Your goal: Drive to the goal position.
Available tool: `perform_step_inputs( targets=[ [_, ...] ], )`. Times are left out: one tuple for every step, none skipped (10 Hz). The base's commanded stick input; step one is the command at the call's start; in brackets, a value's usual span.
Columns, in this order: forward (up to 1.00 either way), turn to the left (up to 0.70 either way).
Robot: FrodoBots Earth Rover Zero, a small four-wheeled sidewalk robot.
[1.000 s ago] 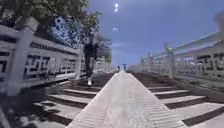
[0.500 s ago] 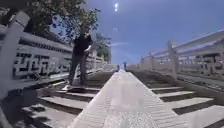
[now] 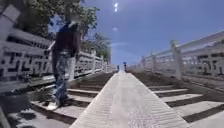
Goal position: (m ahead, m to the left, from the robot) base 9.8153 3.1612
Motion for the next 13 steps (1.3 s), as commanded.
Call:
perform_step_inputs(
  targets=[
    [0.45, 0.0],
    [0.45, -0.04],
    [0.45, -0.14],
    [0.45, -0.25],
    [0.45, -0.07],
    [0.45, 0.0],
    [0.45, 0.0],
    [0.45, 0.0],
    [0.45, 0.0],
    [0.45, 0.0],
    [0.45, -0.02],
    [0.45, -0.15],
    [0.45, -0.27]
  ],
)
